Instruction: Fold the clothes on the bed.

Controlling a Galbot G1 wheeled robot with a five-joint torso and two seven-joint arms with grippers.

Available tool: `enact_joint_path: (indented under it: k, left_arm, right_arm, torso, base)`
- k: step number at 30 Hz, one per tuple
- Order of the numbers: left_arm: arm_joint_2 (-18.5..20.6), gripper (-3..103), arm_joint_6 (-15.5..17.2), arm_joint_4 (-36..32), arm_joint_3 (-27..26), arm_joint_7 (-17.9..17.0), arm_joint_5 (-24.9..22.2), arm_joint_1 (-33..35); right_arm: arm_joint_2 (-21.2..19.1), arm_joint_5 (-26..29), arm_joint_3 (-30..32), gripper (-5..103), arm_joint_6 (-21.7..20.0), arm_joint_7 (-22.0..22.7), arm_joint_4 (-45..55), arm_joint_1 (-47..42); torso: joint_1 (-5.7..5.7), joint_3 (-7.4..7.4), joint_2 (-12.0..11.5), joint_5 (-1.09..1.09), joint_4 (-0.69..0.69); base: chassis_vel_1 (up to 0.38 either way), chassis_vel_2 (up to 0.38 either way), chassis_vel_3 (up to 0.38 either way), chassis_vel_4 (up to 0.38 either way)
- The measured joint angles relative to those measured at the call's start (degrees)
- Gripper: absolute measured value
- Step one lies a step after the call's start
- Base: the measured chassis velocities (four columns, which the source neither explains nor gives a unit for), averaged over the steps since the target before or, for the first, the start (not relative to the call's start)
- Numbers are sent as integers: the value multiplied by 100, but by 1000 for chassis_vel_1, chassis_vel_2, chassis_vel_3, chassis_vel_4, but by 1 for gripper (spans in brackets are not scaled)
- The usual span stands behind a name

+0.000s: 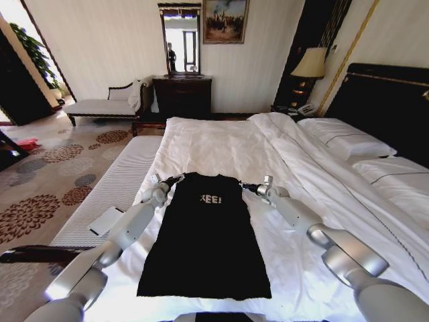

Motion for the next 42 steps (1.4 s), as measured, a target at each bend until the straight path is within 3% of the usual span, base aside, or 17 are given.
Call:
enact_joint_path:
  k: [4,17,23,25,26,29,31,35,37,41,42]
  left_arm:
    - [-306,98,33,767,246,122,278,-421]
    - [-759,96,117,1517,540,268,437,-751]
    - [-835,78,86,1622,475,247,414,-761]
    - [-813,67,66,1623,465,245,399,-741]
    - [-813,67,66,1623,465,245,399,-741]
    - [-788,51,57,1612,398,213,390,-697]
    - [-781,51,56,1601,385,202,386,-685]
    - [-752,29,41,1559,362,183,382,-643]
    - [-751,29,36,1555,361,183,382,-638]
    - [-783,7,-8,1565,332,182,381,-632]
    - [-783,7,-8,1565,332,182,381,-632]
  right_arm:
    - [-37,30,-29,1,-9,16,37,0]
    - [-65,64,-45,1,-9,42,51,34]
    - [-125,68,-115,1,-9,52,79,41]
    - [-139,68,-117,1,-8,49,69,41]
    - [-139,68,-117,1,-8,49,69,41]
    - [-143,64,-114,1,-3,49,71,6]
    - [-143,62,-112,1,-1,50,73,-4]
    - [-127,57,-100,1,10,52,83,-28]
    - [-121,56,-99,1,11,54,89,-29]
    - [-91,56,-97,1,13,61,119,-29]
    - [-91,56,-97,1,13,61,119,-29]
  torso:
    - [0,0,0,0,-1]
    - [0,0,0,-1,-1]
    - [1,0,0,0,-1]
    - [0,0,0,-1,1]
    - [0,0,0,-1,1]
    - [1,0,0,-1,0]
    - [0,0,0,-1,0]
    - [0,0,0,-1,-1]
    - [0,-1,0,-1,-1]
    - [1,0,0,-2,-1]
    - [1,0,0,-2,-1]
  base:
    - [0,0,0,0]
    - [0,0,0,0]
    - [0,0,0,0]
    - [0,0,0,0]
    - [0,0,0,0]
    - [0,0,0,0]
    - [0,0,0,0]
    - [0,0,0,0]
    - [0,0,0,0]
    - [0,0,0,0]
    - [0,0,0,0]
